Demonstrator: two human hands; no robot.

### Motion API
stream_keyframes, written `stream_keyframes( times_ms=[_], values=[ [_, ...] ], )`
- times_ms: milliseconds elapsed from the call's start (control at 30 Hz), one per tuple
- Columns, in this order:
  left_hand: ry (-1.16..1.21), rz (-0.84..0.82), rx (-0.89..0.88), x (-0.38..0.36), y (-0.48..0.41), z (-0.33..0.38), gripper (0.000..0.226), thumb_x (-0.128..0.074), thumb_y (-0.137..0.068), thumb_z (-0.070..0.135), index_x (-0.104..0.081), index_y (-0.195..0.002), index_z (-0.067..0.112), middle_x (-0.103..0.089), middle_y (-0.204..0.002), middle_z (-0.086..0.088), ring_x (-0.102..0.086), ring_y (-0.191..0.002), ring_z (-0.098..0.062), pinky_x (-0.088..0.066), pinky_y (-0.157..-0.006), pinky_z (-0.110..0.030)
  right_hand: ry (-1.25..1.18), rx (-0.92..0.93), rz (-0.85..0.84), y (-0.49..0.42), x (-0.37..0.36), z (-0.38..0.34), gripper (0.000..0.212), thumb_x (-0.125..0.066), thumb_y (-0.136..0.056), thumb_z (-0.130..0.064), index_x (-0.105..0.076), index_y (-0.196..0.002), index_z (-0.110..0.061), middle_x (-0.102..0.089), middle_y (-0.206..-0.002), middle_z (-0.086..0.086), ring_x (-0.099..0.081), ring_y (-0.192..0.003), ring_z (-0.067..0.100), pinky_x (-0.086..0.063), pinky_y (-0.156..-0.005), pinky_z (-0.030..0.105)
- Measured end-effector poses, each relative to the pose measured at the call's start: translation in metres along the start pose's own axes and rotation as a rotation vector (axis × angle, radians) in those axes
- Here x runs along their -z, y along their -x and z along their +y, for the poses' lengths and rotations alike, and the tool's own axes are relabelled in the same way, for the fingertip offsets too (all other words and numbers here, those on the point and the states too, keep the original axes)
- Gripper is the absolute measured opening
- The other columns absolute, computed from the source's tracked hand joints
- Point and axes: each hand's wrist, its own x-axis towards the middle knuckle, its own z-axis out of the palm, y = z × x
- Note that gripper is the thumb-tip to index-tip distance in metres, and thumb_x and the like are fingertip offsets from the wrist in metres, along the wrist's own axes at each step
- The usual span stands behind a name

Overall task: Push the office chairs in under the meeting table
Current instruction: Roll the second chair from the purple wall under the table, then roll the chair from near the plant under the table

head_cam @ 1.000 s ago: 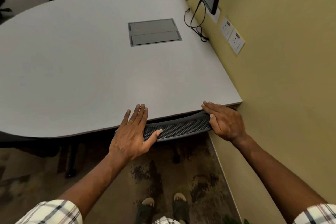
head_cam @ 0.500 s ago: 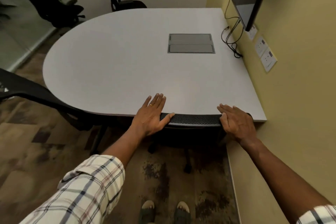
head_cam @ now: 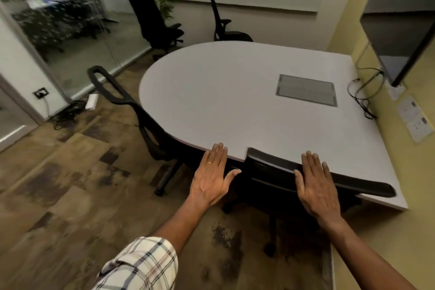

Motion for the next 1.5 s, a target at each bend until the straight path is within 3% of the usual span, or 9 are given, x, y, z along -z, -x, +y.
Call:
stream_keyframes(
  times_ms=[367, 500, 667, 800, 867, 1000, 1200, 1333, 1500],
  values=[
    [-0.023, 0.115, 0.373, 0.048, 0.137, -0.172, 0.096, 0.002, -0.095, 0.072, -0.004, -0.163, 0.004, 0.006, -0.171, -0.013, 0.010, -0.159, -0.024, 0.013, -0.128, -0.036, -0.126, 0.240, -0.066, -0.017, -0.018, -0.224, 0.071, 0.006, -0.101, -0.053, -0.007, -0.160, -0.015, -0.002, -0.169, 0.001, 0.008, -0.156, 0.013, 0.009, -0.126, 0.031],
    [-0.031, 0.122, 0.423, 0.059, 0.159, -0.206, 0.095, 0.003, -0.096, 0.071, -0.004, -0.163, 0.005, 0.005, -0.172, -0.011, 0.011, -0.159, -0.022, 0.012, -0.128, -0.036, -0.159, 0.293, -0.105, -0.015, -0.021, -0.280, 0.065, -0.001, -0.105, -0.050, -0.001, -0.161, -0.018, 0.008, -0.169, -0.001, 0.016, -0.154, 0.012, 0.012, -0.126, 0.032],
    [-0.089, 0.186, 0.585, 0.090, 0.207, -0.292, 0.091, 0.009, -0.096, 0.070, 0.005, -0.163, 0.008, 0.014, -0.171, -0.009, 0.018, -0.158, -0.021, 0.011, -0.129, -0.037, -0.159, 0.525, -0.093, -0.038, -0.032, -0.412, 0.061, -0.011, -0.109, -0.043, 0.004, -0.161, -0.015, 0.013, -0.168, 0.003, 0.019, -0.154, 0.017, 0.014, -0.125, 0.033],
    [-0.106, 0.211, 0.630, 0.107, 0.209, -0.332, 0.088, 0.008, -0.096, 0.068, 0.007, -0.163, 0.010, 0.016, -0.170, -0.007, 0.020, -0.157, -0.020, 0.011, -0.129, -0.037, -0.166, 0.653, -0.055, -0.064, -0.039, -0.475, 0.059, -0.011, -0.109, -0.038, 0.000, -0.160, -0.012, 0.008, -0.168, 0.005, 0.015, -0.154, 0.020, 0.004, -0.128, 0.039],
    [-0.125, 0.209, 0.714, 0.107, 0.210, -0.377, 0.087, 0.007, -0.098, 0.067, 0.007, -0.163, 0.010, 0.016, -0.171, -0.007, 0.020, -0.157, -0.020, 0.011, -0.129, -0.036, -0.210, 0.737, -0.122, -0.095, -0.061, -0.534, 0.061, -0.011, -0.108, -0.040, -0.005, -0.161, -0.011, 0.004, -0.169, 0.006, 0.011, -0.155, 0.021, -0.001, -0.129, 0.041],
    [-0.137, 0.225, 0.801, 0.124, 0.201, -0.441, 0.087, 0.004, -0.098, 0.066, 0.001, -0.164, 0.008, 0.010, -0.172, -0.008, 0.014, -0.159, -0.020, 0.005, -0.130, -0.039, -0.246, 0.840, -0.151, -0.143, -0.081, -0.620, 0.065, -0.007, -0.105, -0.042, -0.009, -0.161, -0.009, -0.002, -0.169, 0.007, 0.007, -0.156, 0.020, -0.002, -0.129, 0.040],
    [-0.220, 0.257, 0.898, 0.151, 0.168, -0.525, 0.084, 0.006, -0.098, 0.063, 0.008, -0.163, 0.010, 0.017, -0.171, -0.008, 0.021, -0.157, -0.019, 0.018, -0.125, -0.034, -0.284, 0.912, -0.153, -0.205, -0.094, -0.710, 0.061, -0.018, -0.108, -0.036, -0.014, -0.161, -0.007, -0.007, -0.170, 0.009, 0.001, -0.157, 0.020, -0.006, -0.128, 0.041],
    [-0.233, 0.248, 0.920, 0.157, 0.151, -0.564, 0.083, 0.005, -0.100, 0.063, 0.007, -0.163, 0.010, 0.015, -0.171, -0.008, 0.019, -0.158, -0.019, 0.020, -0.124, -0.033, -0.279, 0.934, -0.130, -0.234, -0.105, -0.753, 0.060, -0.022, -0.108, -0.035, -0.016, -0.160, -0.005, -0.010, -0.169, 0.011, -0.003, -0.157, 0.022, -0.005, -0.129, 0.040],
    [-0.214, 0.269, 0.920, 0.164, 0.124, -0.640, 0.081, 0.003, -0.102, 0.064, 0.007, -0.163, 0.011, 0.013, -0.171, -0.007, 0.017, -0.158, -0.019, 0.009, -0.129, -0.038, -0.247, 0.926, -0.114, -0.277, -0.127, -0.820, 0.061, -0.018, -0.108, -0.036, -0.010, -0.161, -0.007, -0.005, -0.170, 0.010, 0.003, -0.157, 0.021, 0.002, -0.128, 0.040]
  ],
)
